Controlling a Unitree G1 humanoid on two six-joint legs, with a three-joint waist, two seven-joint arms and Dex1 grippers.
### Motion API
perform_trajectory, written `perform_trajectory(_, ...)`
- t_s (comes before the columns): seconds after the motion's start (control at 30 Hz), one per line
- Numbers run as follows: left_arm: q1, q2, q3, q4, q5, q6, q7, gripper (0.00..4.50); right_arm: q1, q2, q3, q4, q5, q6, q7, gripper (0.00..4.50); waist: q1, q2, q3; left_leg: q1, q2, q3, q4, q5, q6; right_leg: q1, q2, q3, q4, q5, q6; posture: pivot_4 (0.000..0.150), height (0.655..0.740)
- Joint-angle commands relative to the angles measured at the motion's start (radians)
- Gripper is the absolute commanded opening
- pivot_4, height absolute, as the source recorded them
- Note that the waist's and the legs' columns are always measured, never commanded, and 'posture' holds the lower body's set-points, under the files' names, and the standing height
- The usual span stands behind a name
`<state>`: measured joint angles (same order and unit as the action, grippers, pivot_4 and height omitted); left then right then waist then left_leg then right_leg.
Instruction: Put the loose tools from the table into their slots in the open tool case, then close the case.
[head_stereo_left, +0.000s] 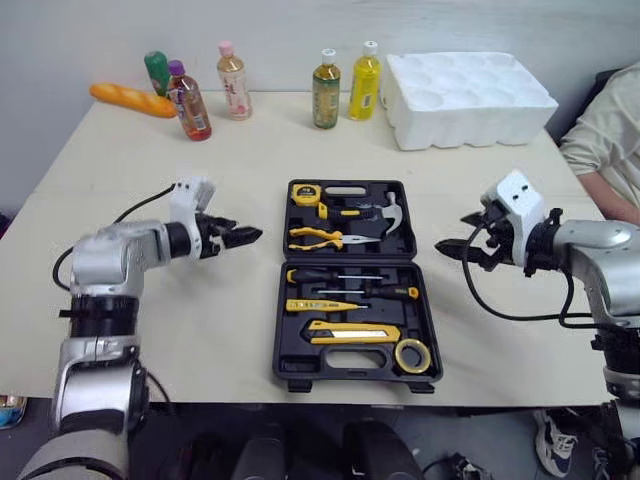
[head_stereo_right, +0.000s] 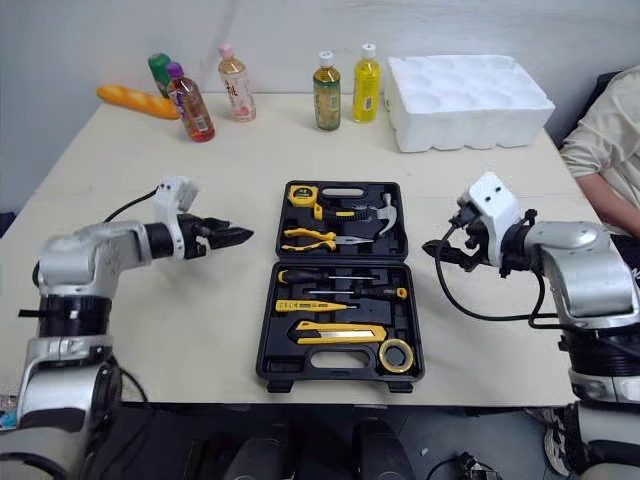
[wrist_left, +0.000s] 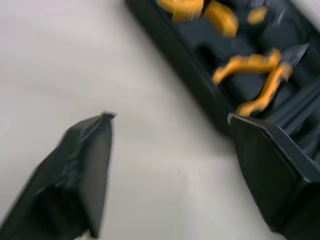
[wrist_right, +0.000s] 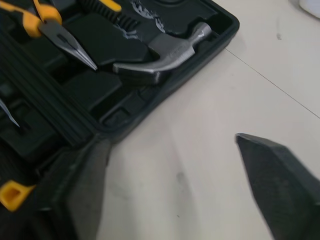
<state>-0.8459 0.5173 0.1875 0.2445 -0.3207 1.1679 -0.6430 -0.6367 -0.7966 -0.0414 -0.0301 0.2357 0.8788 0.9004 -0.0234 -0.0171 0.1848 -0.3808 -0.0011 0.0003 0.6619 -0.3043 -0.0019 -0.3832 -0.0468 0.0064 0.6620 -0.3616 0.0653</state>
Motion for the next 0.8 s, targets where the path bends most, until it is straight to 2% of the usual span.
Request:
perform_trajectory(0.03,-0.077,-0.049,0.057,0.038,-0.017,0.103,0.112,4.50,-0.068,0.041,0.023,0.036,-0.004,0.049,-0.064,4.47,-0.001,0.000,0.000,-0.003,0.000,0.000,0.001,0.001,-0.002,-0.003,0.000,0.000,0.000,0.000,0.000,0.150,0.7400)
perform_trajectory(0.1,-0.097,-0.067,0.048,0.056,-0.016,0.121,0.132,4.50,-0.108,0.079,0.027,0.066,0.004,0.089,-0.097,4.47,-0.005,0.000,0.000,-0.011,-0.001,0.002,0.003,0.004,-0.006,-0.012,0.000,0.001,0.007,0.001,0.001,0.150,0.7400)
perform_trajectory(0.2,-0.111,-0.085,-0.025,0.069,-0.002,0.096,0.134,4.50,-0.178,0.143,0.031,0.127,0.011,0.165,-0.152,4.47,-0.007,0.000,0.000,-0.011,0.000,0.004,0.002,0.005,-0.008,-0.015,0.001,0.002,0.012,0.001,0.001,0.150,0.7400)
perform_trajectory(0.37,-0.148,-0.099,-0.110,0.161,0.027,0.051,0.133,4.50,-0.223,0.193,0.085,0.193,-0.012,0.172,-0.189,4.47,-0.003,0.000,0.000,-0.011,0.000,0.004,0.003,0.006,-0.008,-0.015,0.000,0.002,0.012,0.001,0.001,0.150,0.7400)
perform_trajectory(0.57,-0.162,-0.109,-0.141,0.237,0.049,0.003,0.147,4.50,-0.248,0.226,0.085,0.266,-0.018,0.167,-0.237,4.47,-0.004,0.000,0.000,-0.013,-0.001,0.004,0.002,0.006,-0.008,-0.016,0.000,0.002,0.011,0.001,0.001,0.150,0.7400)
perform_trajectory(0.8,-0.143,-0.117,-0.166,0.234,0.059,-0.006,0.150,4.50,-0.242,0.222,0.103,0.307,-0.026,0.148,-0.254,4.47,-0.003,0.000,0.000,-0.012,-0.001,0.004,0.003,0.006,-0.008,-0.016,0.000,0.002,0.012,0.001,0.001,0.150,0.7400)
